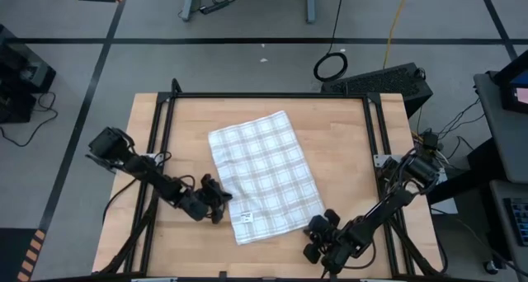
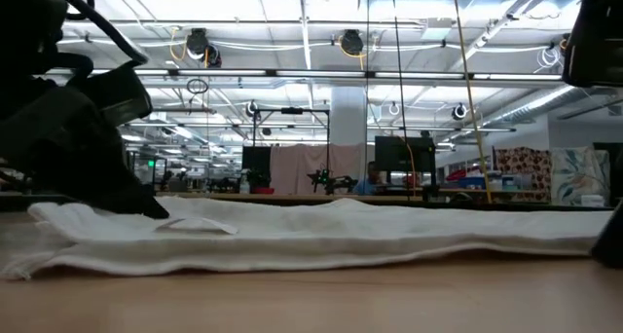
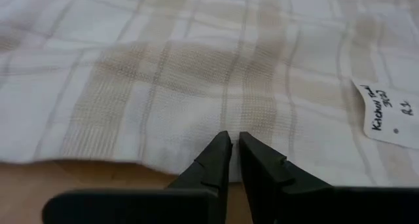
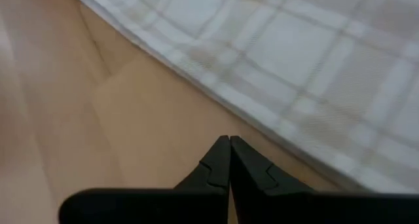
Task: Roll towel
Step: Roll the towel
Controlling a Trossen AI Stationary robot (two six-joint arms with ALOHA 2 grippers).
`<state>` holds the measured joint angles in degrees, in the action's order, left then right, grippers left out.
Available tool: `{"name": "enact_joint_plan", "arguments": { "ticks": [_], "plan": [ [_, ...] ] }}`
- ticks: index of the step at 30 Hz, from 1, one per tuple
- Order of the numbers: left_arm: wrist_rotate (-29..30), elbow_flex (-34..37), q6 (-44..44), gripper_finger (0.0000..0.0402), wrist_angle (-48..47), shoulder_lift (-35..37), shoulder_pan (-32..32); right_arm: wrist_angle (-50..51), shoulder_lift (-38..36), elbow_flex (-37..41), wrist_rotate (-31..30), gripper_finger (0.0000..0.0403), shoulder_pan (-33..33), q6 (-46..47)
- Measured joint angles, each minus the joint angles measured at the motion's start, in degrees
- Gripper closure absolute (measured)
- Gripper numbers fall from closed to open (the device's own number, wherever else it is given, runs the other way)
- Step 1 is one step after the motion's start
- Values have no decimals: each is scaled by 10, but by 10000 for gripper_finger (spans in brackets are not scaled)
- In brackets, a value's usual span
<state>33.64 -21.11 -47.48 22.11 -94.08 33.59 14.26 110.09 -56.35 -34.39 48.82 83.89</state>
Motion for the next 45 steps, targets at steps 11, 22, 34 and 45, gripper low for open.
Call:
{"name": "enact_joint_plan", "arguments": {
  "ticks": [11, 22, 34, 45],
  "plan": [
    [-98, 3, 30, 357, -152, 109, 1, 58, 5, -105, 1, 403, -4, -107],
    [-62, 4, -41, 357, -204, 239, 17, 272, 3, -146, -109, 403, -60, -185],
    [-1, 2, -76, 357, -220, 119, -33, 184, 0, -39, 13, 403, -120, -130],
    [27, 4, 61, 357, -137, 92, -93, 155, 2, -33, -9, 403, -52, 75]
  ]
}}
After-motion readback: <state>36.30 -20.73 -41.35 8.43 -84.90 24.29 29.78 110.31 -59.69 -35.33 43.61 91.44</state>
